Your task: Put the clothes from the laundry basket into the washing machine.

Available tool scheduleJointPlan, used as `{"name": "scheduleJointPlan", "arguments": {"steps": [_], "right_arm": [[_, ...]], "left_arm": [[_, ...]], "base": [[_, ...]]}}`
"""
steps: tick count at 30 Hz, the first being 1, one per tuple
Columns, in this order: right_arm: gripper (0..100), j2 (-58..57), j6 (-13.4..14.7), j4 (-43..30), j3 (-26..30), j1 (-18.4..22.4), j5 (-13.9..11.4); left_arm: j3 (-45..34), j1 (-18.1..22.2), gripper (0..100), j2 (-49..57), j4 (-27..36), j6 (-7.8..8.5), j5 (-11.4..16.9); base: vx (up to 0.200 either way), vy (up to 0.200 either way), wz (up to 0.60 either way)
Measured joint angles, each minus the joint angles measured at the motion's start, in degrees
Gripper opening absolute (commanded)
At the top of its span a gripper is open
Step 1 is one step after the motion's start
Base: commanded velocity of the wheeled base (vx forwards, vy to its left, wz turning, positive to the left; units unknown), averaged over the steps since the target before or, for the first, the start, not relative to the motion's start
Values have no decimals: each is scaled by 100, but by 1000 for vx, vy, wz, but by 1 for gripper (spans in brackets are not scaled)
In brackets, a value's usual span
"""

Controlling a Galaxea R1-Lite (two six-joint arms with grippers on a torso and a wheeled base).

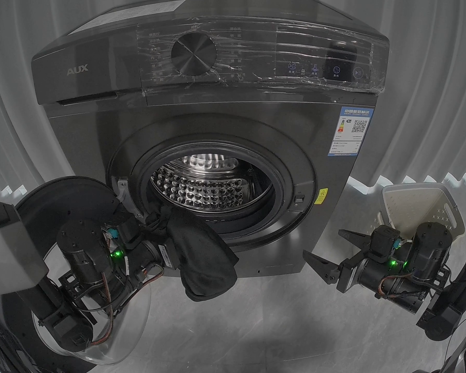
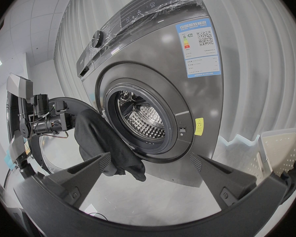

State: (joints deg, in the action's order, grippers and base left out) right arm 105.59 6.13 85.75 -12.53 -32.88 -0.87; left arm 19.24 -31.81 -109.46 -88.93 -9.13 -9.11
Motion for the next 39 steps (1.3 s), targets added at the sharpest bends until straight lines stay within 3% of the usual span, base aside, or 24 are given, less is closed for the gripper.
{"name": "scheduleJointPlan", "arguments": {"steps": [4, 25, 39], "right_arm": [[100, 0, 0, 0, 5, -6, 0], [100, 9, 2, -7, 5, -26, 5], [100, -9, 27, -2, 16, -118, 18]], "left_arm": [[-2, -6, 0, -11, 0, -1, 0], [-13, -243, 0, -149, -2, -68, -173], [1135, -123, 0, -761, 20, -59, -184]], "base": [[150, 0, 0], [0, 0, 0], [0, 0, 0]]}}
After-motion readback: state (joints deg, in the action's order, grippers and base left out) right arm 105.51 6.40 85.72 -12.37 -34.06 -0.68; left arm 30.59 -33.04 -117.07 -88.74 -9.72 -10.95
